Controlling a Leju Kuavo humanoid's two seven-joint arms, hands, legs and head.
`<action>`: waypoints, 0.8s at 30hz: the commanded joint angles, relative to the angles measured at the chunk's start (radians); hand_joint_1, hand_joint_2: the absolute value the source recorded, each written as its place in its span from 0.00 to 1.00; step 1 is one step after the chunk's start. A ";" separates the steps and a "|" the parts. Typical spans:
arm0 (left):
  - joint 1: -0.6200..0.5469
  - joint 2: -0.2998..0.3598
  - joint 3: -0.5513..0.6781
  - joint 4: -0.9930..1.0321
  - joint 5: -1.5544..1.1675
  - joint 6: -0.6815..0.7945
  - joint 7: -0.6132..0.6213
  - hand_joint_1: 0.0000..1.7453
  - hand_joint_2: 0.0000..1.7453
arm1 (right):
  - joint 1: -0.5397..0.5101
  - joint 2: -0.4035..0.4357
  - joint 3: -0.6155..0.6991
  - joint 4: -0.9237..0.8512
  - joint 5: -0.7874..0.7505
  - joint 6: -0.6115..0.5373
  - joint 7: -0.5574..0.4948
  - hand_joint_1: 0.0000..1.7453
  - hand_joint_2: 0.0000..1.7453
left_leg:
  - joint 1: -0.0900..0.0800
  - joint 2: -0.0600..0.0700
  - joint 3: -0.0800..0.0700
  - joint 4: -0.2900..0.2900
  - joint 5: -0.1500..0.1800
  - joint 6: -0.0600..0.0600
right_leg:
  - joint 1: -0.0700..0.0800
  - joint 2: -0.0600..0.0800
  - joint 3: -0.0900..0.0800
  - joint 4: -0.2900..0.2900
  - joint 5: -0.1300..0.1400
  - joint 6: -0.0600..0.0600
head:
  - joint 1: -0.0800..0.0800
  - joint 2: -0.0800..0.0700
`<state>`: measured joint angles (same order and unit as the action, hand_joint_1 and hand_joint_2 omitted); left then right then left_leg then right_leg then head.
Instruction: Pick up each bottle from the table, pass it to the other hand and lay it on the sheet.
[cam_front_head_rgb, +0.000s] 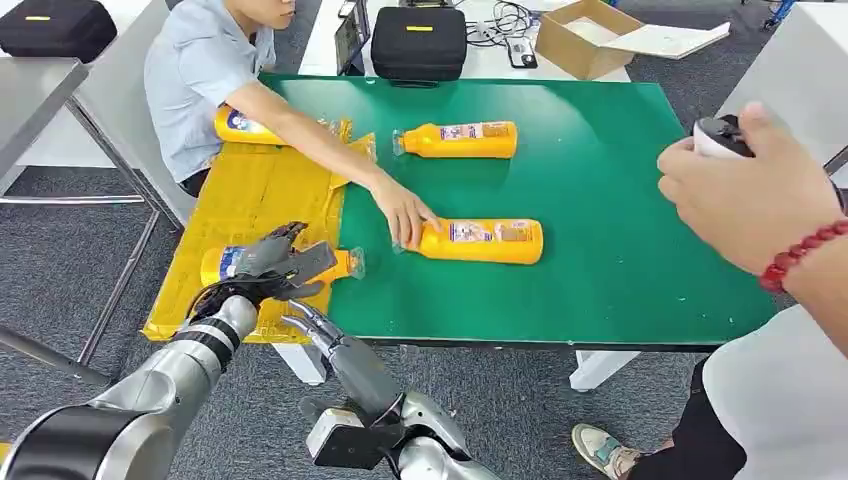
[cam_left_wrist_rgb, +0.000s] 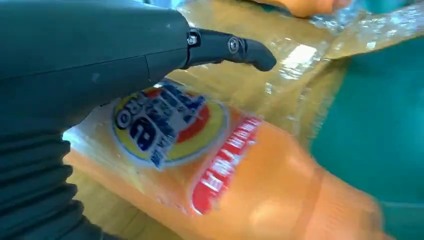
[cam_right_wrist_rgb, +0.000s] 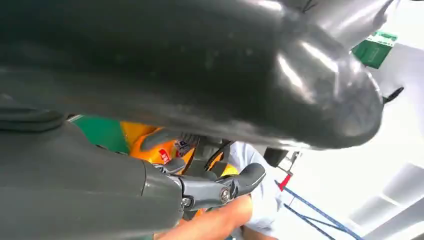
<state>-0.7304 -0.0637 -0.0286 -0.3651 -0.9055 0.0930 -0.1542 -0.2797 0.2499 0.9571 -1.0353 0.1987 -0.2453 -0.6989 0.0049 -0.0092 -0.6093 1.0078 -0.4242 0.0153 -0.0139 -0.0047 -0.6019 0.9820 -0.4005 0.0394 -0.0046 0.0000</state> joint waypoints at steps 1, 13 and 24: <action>0.044 -0.049 0.182 -0.036 0.245 -0.232 -0.185 0.00 0.00 | -0.031 -0.039 0.059 0.042 -0.012 -0.028 0.001 0.00 0.00 | 0.000 0.001 0.004 -0.001 0.000 0.000 | 0.000 0.001 0.004 -0.002 0.000 -0.001 | 0.000 0.000; 0.208 -0.125 0.216 -0.431 0.625 -0.121 -0.357 0.00 1.00 | -0.020 -0.063 0.069 0.007 -0.007 -0.067 0.001 0.00 0.00 | 0.000 0.003 0.002 0.000 -0.001 0.000 | 0.001 0.001 0.001 -0.001 0.000 -0.001 | 0.000 0.000; 0.438 -0.076 0.084 -0.932 1.197 -0.046 -0.215 0.00 1.00 | -0.014 -0.108 0.127 -0.044 0.034 -0.196 0.001 0.00 1.00 | 0.001 0.009 -0.001 0.000 -0.003 0.000 | 0.001 0.006 -0.002 -0.001 0.000 -0.001 | 0.000 0.000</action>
<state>-0.4570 -0.1747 0.1491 -0.9246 0.1392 -0.0099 -0.3940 -0.2755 0.2197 1.0106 -1.0391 0.2007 -0.3434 -0.6989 0.0047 -0.0045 -0.6147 1.0080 -0.4243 0.0153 -0.0137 -0.0018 -0.6084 0.9821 -0.3997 0.0397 -0.0050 0.0000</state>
